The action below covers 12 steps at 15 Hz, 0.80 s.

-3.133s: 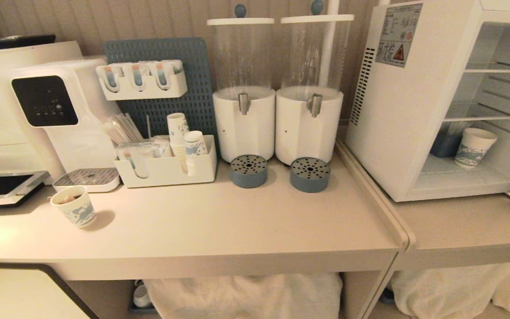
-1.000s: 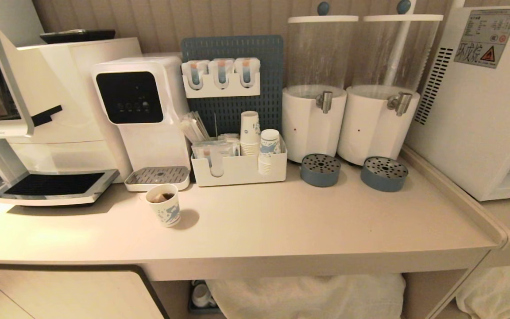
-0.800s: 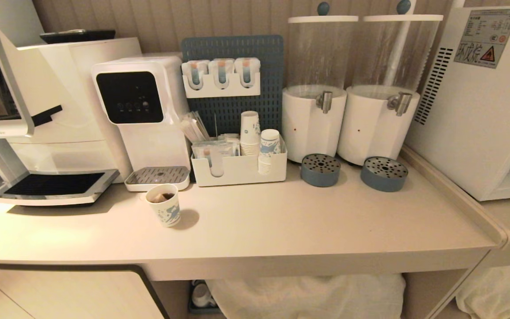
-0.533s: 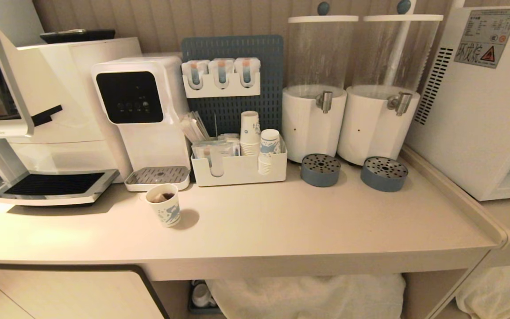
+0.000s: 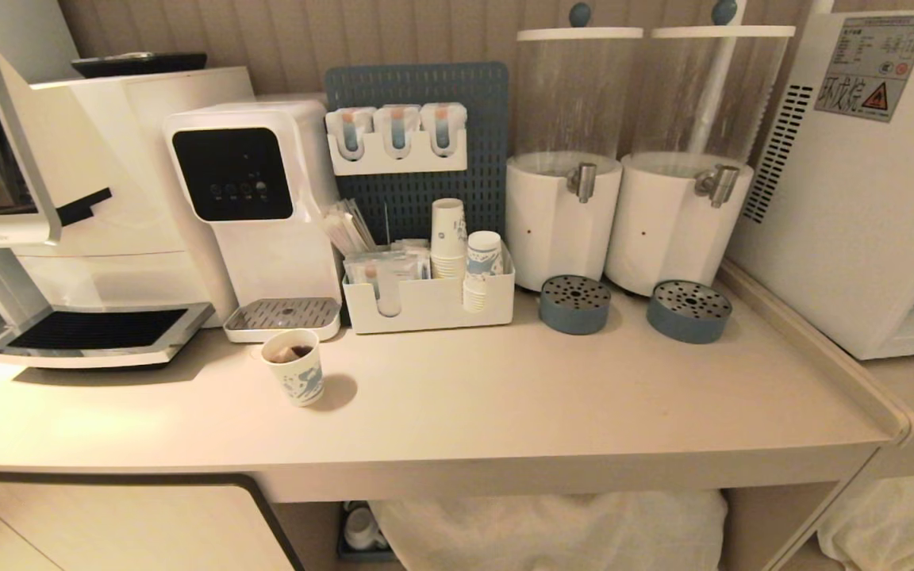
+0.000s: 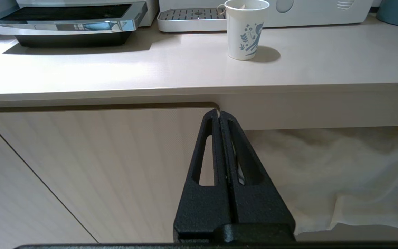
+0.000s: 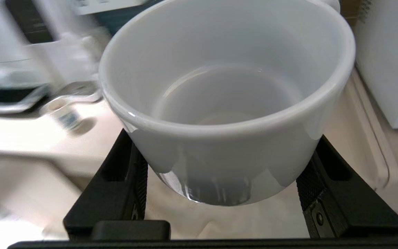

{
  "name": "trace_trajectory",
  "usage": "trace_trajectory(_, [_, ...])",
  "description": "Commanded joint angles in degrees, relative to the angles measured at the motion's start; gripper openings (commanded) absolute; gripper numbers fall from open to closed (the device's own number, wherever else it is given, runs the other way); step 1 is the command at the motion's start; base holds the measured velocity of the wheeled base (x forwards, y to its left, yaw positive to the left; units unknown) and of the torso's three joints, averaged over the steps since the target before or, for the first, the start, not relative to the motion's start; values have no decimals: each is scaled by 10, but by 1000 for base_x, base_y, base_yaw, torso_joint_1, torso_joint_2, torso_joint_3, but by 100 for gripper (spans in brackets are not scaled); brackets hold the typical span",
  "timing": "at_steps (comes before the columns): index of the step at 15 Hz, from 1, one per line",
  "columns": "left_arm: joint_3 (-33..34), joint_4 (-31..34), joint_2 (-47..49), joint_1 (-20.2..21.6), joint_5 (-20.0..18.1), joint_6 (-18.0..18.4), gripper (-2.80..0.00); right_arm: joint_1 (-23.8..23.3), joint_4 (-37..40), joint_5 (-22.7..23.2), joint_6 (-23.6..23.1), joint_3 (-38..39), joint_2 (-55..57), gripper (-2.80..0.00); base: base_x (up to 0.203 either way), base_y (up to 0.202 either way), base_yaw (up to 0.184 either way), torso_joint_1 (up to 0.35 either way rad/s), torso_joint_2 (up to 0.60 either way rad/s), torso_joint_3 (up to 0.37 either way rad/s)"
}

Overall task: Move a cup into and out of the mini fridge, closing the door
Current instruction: Place the ceramic cup on the table

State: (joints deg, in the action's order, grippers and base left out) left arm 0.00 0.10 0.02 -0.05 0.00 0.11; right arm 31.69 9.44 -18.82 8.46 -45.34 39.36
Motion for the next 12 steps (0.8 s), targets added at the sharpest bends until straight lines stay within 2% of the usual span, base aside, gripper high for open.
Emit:
trace_trajectory(1, [0, 0, 0, 0, 0, 0, -280, -46, -56, 5, 0, 10, 111, -280, 0, 0, 0, 0, 0, 0])
trace_trajectory(2, [0, 0, 0, 0, 0, 0, -280, -108, -92, 50, -1, 15, 140, -280, 0, 0, 0, 0, 0, 0])
trace_trajectory(3, [0, 0, 0, 0, 0, 0, -280, -160, -116, 118, -2, 21, 159, -280, 0, 0, 0, 0, 0, 0])
trace_trajectory(5, [0, 0, 0, 0, 0, 0, -280, -258, -176, 320, -16, 60, 206, -280, 0, 0, 0, 0, 0, 0])
trace_trajectory(6, [0, 0, 0, 0, 0, 0, -280, -285, -243, 379, -29, 102, 245, -280, 0, 0, 0, 0, 0, 0])
trace_trajectory(10, [0, 0, 0, 0, 0, 0, -280, -318, -589, 500, -75, 235, 436, -280, 0, 0, 0, 0, 0, 0])
trace_trajectory(12, [0, 0, 0, 0, 0, 0, -280, -326, -713, 542, -88, 260, 544, -280, 0, 0, 0, 0, 0, 0])
